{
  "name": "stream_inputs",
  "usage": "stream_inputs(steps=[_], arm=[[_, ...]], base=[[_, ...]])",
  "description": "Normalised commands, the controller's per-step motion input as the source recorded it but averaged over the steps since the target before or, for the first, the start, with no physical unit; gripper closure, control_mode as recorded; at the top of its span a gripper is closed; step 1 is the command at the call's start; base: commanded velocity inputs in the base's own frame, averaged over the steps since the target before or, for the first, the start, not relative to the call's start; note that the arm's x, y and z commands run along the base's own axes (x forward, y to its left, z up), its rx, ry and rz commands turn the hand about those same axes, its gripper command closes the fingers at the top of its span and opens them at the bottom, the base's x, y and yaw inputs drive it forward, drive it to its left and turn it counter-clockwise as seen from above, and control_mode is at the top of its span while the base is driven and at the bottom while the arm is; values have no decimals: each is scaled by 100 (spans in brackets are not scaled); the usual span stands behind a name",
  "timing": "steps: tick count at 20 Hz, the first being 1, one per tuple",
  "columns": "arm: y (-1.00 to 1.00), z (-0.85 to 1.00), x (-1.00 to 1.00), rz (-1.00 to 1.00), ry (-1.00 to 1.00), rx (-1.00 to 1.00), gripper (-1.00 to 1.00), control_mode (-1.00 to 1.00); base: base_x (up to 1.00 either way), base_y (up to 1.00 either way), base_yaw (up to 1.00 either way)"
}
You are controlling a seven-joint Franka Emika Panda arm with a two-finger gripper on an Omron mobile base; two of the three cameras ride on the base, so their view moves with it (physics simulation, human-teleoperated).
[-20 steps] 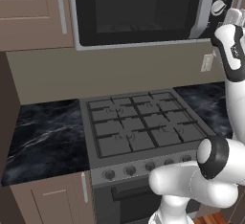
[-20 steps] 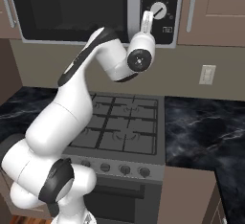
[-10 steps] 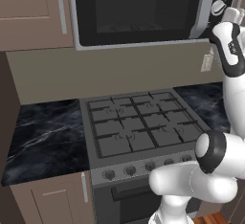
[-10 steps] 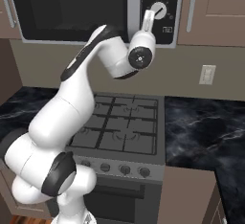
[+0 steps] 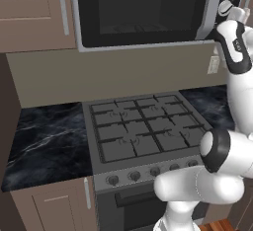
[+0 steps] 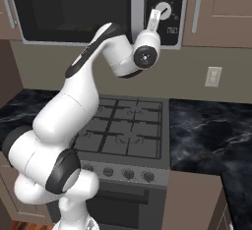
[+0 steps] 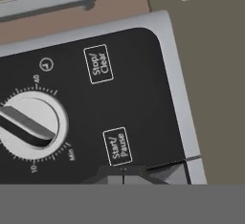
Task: Transport the fish from the fridge to the microwave and turn on the microwave.
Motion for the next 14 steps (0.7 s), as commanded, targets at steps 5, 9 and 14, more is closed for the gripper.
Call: stream_inputs(steps=[5, 9, 14], arm=[[0, 0, 20, 0, 0, 4, 100, -100], [0, 0, 21, 0, 0, 3, 100, -100], [0, 0, 20, 0, 0, 1, 100, -100]], base=[[0, 0, 0], [0, 0, 0], [0, 0, 0]])
